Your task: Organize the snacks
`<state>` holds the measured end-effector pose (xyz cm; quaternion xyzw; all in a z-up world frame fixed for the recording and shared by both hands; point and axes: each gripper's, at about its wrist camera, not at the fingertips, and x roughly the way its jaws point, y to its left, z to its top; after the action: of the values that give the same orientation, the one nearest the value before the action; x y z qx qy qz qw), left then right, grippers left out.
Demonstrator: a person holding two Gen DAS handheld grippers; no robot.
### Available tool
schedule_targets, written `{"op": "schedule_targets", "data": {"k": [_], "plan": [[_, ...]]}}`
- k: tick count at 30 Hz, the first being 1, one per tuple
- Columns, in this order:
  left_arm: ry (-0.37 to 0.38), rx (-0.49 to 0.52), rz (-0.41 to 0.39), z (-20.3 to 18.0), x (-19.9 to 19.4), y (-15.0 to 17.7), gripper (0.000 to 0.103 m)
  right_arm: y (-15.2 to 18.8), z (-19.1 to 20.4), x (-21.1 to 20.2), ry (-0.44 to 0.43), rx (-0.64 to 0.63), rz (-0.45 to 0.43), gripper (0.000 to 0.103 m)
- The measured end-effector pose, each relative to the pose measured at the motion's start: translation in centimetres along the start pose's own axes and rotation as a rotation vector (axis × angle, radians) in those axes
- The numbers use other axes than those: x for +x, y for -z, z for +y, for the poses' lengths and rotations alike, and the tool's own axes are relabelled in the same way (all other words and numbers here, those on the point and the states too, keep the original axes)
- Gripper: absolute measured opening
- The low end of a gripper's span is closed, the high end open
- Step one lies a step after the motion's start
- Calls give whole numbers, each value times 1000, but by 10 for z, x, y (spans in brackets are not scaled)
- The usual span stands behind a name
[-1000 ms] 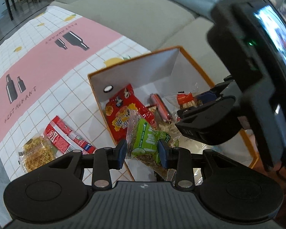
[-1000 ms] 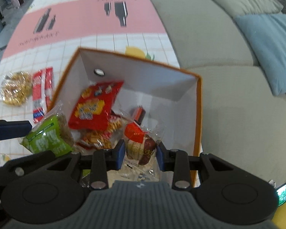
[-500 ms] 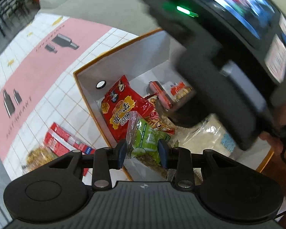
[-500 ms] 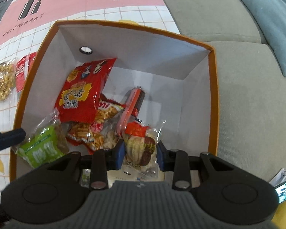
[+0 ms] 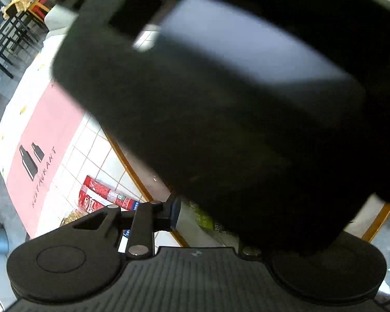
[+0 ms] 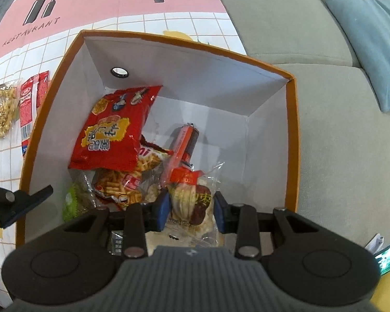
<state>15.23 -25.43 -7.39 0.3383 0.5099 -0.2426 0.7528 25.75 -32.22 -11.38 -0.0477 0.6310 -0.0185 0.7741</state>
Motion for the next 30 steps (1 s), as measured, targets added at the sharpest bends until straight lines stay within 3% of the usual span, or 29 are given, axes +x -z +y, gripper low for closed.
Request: {"op": "schedule_targets", "data": {"k": [7, 13, 14, 16, 22, 30], "plan": [[67, -74, -11, 16, -7, 7, 38, 0, -1, -3, -8, 26, -3, 41], [127, -143, -74, 33, -27, 22, 43, -1, -9, -17, -32, 89, -61, 46], [130, -156, -82, 37, -31, 25, 48, -1, -11, -21, -34, 102, -78, 46], [111, -170, -105, 40, -37, 20, 50, 0, -14, -31, -48, 127, -110, 46], [76, -249, -189, 67, -61, 46, 51, 10, -14, -64, -114, 184, -216, 46], [22, -386, -285, 119, -81, 94, 61, 22, 32, -104, -254, 124, -424, 46]]}}
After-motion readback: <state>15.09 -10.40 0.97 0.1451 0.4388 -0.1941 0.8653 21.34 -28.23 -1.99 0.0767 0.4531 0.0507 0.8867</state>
